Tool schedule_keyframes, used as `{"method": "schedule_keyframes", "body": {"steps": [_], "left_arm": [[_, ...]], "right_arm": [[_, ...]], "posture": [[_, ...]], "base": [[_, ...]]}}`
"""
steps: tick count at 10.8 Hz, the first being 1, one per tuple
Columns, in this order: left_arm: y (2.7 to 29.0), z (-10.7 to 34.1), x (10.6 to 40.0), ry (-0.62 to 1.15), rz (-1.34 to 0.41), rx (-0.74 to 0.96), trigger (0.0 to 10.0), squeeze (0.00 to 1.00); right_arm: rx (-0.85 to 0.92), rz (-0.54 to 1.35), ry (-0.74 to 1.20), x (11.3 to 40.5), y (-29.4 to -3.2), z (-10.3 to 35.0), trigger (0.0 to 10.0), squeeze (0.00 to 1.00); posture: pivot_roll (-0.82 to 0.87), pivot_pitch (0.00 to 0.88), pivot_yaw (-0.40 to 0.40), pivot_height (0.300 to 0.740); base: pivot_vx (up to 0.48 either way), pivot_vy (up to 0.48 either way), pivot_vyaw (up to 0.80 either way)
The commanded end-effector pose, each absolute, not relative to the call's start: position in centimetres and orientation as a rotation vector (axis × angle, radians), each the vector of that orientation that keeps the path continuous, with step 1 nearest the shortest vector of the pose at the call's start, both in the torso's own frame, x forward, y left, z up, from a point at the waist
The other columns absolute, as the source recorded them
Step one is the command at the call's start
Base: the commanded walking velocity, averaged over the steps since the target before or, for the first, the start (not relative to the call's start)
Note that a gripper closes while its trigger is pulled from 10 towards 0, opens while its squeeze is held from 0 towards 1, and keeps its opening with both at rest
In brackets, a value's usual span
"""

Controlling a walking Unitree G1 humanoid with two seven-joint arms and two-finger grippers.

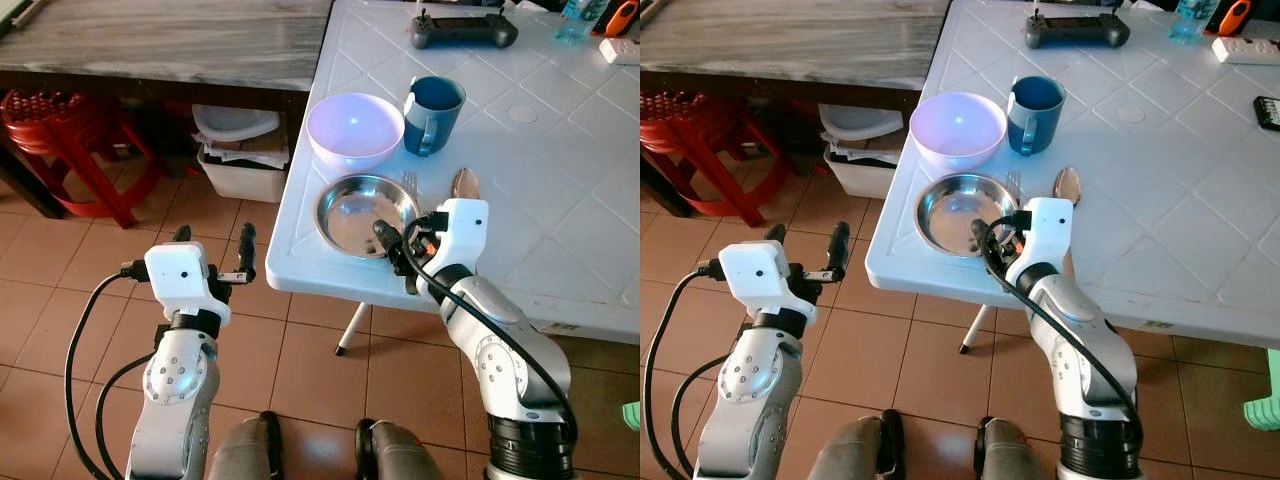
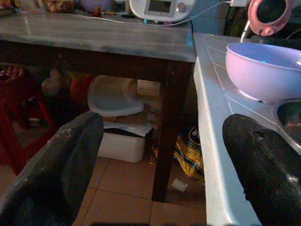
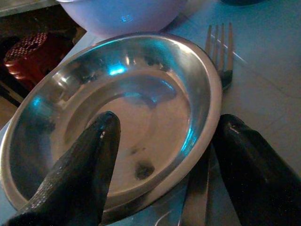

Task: Setting the table

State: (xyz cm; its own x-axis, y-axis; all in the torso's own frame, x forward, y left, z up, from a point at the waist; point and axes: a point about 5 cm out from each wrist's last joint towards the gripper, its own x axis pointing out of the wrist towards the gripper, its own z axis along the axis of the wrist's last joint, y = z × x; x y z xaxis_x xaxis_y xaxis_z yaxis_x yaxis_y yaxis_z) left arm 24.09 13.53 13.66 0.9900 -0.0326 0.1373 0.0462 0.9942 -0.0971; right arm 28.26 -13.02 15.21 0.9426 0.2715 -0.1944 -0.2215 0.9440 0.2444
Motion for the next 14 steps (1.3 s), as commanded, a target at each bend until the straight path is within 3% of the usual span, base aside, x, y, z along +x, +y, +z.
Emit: {"method": "schedule_keyframes", "body": {"steps": [1,8,9,10,14], "left_arm": [[13.5,13.5,24.0,-0.127,-0.050,-0.106,10.0,0.00],[13.3,13.5,24.0,-0.122,-0.050,-0.109,10.0,0.00],[13.3,13.5,24.0,-0.122,-0.051,-0.109,10.0,0.00],[13.3,13.5,24.0,-0.122,-0.051,-0.109,10.0,0.00],[13.2,13.4,23.9,-0.119,-0.050,-0.111,10.0,0.00]], "right_arm": [[0.217,0.255,0.215,28.2,-13.0,15.7,10.0,0.00],[0.206,0.278,0.204,30.0,-12.3,15.9,10.0,0.00],[0.200,0.276,0.220,30.3,-12.2,15.6,1.3,0.00],[0.199,0.267,0.243,30.5,-12.2,15.1,0.0,0.00],[0.202,0.236,0.279,30.6,-12.6,13.8,0.0,0.00]], "posture": [[0.01,0.210,0.031,0.740],[0.02,0.211,0.029,0.740],[0.02,0.211,0.029,0.740],[0.02,0.213,0.026,0.740],[0.02,0.217,0.026,0.740]], "base": [[0.000,0.000,0.00],[0.000,0.000,0.00],[0.000,0.000,0.00],[0.000,0.000,0.00],[0.000,0.000,0.00]]}}
